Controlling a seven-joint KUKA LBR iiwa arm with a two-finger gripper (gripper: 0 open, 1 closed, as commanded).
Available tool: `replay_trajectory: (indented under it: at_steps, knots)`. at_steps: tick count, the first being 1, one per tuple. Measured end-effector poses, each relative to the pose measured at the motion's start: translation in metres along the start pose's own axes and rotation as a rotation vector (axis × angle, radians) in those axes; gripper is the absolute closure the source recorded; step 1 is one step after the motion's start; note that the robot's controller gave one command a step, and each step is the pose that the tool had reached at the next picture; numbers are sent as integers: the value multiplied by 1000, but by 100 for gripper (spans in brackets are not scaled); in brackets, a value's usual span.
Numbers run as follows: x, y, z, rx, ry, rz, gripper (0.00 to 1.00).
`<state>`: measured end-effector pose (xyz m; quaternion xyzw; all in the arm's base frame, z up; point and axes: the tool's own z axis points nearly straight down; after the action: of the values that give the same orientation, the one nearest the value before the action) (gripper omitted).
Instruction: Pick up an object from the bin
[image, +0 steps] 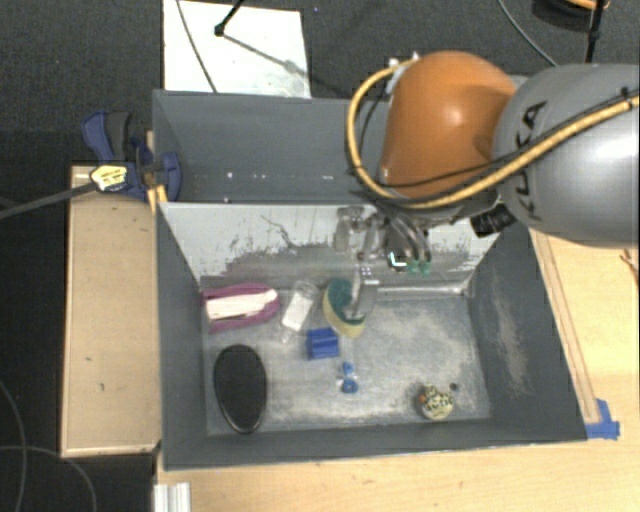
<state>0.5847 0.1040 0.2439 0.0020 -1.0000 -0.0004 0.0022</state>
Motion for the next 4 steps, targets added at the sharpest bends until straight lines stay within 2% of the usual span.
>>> replay_trajectory:
  at_steps: [1,2,3,4]
  knots:
    - [41,1,177,0,-1,203,0]
    - [30,-5,143,-1,-11,44,0]
    - [30,-6,144,0,-10,-12,0]
    - [38,-9,176,1,-3,-37,0]
